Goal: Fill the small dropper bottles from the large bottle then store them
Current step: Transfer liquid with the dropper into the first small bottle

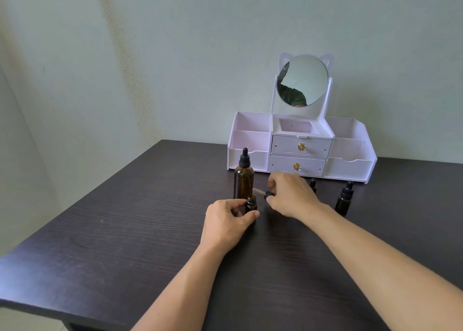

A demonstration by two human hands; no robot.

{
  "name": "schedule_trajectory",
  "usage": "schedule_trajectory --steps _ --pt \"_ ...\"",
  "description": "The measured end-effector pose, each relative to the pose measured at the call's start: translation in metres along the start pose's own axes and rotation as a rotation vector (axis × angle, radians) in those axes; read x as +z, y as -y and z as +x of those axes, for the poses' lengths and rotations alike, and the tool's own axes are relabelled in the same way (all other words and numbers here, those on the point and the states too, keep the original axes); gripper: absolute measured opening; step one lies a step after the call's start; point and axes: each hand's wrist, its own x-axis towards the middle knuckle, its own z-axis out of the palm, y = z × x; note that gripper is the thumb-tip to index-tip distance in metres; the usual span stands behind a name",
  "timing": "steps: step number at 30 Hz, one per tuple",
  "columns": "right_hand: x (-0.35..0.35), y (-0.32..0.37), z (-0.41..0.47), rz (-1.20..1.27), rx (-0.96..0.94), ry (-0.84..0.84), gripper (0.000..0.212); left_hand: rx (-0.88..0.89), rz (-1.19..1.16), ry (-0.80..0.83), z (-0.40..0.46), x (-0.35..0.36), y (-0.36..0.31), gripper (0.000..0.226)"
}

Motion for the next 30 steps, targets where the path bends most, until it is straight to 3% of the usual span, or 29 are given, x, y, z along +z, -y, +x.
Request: schedule_trajectory --steps 4,9,22,25,30 --pt "-0.034 0.002 -0.001 0.101 0.017 -0.101 0.020 -0.018 -0.006 -0.021 0.001 0.001 0.002 0.044" --pt "-0.068 0.015 -0.009 0.231 -0.090 -0.046 0.015 -0.038 -0.006 -0.024 0.001 0.001 0.001 0.049" --pt "-0.054 0.038 -0.014 0.058 -0.269 0.161 0.028 -0.025 0.021 -0.016 -0.001 0.001 0.000 0.050" --pt "-0.044 0.041 -0.010 0.021 -0.281 0.208 0.028 -0.035 0.011 -0.003 -0.001 0.001 -0.001 0.042" --pt "-0.039 0.043 -0.011 -0.059 -0.284 0.239 0.011 -0.016 0.019 0.008 -0.001 0.001 0.000 0.021"
